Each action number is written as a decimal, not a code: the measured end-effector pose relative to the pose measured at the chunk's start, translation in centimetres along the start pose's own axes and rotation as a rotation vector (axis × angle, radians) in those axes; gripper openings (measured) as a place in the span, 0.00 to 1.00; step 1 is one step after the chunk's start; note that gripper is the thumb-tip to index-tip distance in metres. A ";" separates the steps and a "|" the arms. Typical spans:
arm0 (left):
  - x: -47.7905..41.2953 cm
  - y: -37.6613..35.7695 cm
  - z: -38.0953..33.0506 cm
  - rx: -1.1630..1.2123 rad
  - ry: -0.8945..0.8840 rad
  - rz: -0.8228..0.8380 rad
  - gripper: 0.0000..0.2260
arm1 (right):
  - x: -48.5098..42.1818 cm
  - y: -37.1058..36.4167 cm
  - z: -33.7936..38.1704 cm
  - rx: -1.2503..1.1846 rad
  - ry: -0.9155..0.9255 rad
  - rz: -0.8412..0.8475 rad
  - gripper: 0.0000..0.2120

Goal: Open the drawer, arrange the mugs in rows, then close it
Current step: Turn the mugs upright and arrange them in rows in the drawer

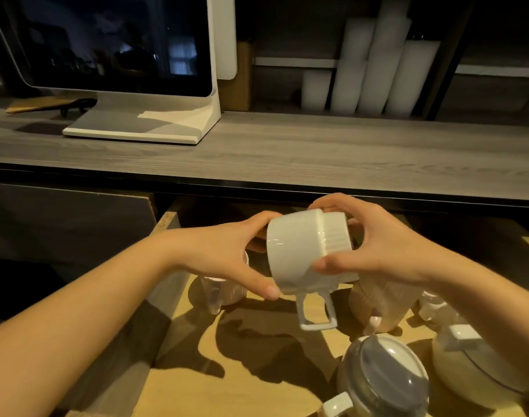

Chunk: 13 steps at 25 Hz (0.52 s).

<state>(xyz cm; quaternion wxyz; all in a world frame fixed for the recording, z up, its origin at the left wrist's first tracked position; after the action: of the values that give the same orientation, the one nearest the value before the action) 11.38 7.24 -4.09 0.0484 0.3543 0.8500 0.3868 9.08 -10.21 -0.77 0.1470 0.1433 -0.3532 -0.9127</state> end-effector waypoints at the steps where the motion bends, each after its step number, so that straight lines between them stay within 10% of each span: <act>1: -0.1 0.1 -0.3 0.040 -0.040 -0.063 0.45 | 0.1 0.2 -0.1 -0.086 0.002 -0.026 0.31; 8: 0.3 0.8 -2.3 0.170 -0.192 -0.329 0.39 | 0.6 0.0 -1.7 -0.390 -0.073 0.003 0.30; 13: 1.3 1.7 -4.0 -0.271 -0.096 -0.284 0.38 | 0.5 -1.5 -0.8 -0.326 -0.049 0.132 0.21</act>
<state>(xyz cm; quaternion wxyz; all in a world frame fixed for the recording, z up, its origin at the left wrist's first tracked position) 9.99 6.32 0.14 0.1902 0.2392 0.8283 0.4696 8.68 -9.83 -2.44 0.2191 0.0717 -0.2125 -0.9496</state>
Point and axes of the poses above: each hand's wrist, its own x-axis away from the middle knuckle, its own y-axis out of the back of the hand, z = x × y, the point moved 5 cm from there along -x, towards the middle knuckle, and after that the axes turned 5 degrees about -z, right-handed, at the moved point
